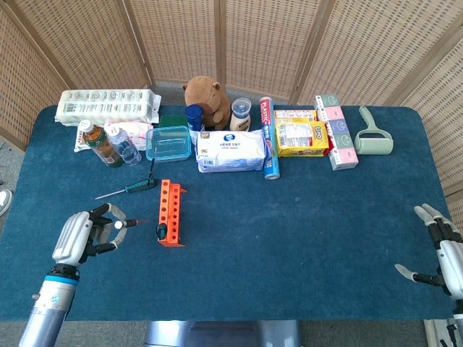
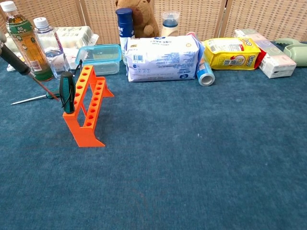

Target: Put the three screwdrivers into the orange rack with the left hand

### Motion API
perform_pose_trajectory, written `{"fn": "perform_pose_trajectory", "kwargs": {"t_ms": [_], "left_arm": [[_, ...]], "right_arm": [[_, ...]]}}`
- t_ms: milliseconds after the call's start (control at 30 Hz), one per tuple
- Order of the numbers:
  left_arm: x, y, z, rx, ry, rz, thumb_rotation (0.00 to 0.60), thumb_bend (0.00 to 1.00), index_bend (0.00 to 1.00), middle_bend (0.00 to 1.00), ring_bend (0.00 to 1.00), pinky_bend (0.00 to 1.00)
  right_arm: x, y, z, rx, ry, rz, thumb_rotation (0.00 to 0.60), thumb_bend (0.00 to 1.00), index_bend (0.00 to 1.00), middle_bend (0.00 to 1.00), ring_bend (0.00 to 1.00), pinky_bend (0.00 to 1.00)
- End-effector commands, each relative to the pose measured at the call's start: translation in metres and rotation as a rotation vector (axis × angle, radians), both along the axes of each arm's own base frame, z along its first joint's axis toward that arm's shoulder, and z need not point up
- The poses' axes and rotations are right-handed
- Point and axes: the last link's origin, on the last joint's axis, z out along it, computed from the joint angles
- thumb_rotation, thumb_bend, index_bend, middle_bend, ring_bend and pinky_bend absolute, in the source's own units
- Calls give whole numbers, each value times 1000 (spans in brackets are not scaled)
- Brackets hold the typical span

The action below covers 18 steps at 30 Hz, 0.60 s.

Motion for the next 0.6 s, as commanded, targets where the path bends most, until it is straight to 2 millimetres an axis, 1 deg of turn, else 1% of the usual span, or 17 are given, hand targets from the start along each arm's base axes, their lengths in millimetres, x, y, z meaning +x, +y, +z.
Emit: {"fn": "perform_pose_trajectory", "kwargs": {"t_ms": [33, 300, 600], "left_arm": [[2, -4, 6, 0, -20, -6, 600, 450, 582, 888, 794, 886], [8, -9, 9, -44, -31, -27, 600, 450, 582, 888, 795, 886], [16, -9, 10, -54, -55, -50, 600, 449, 583, 888, 795, 886]], "right_arm": [[0, 0, -1, 3, 1, -1, 600, 0, 0, 42, 0, 0], [1, 1, -2, 5, 7, 2, 600, 0, 0, 42, 0, 0], [1, 1, -2, 4, 9, 0, 600, 0, 0, 42, 0, 0]]}}
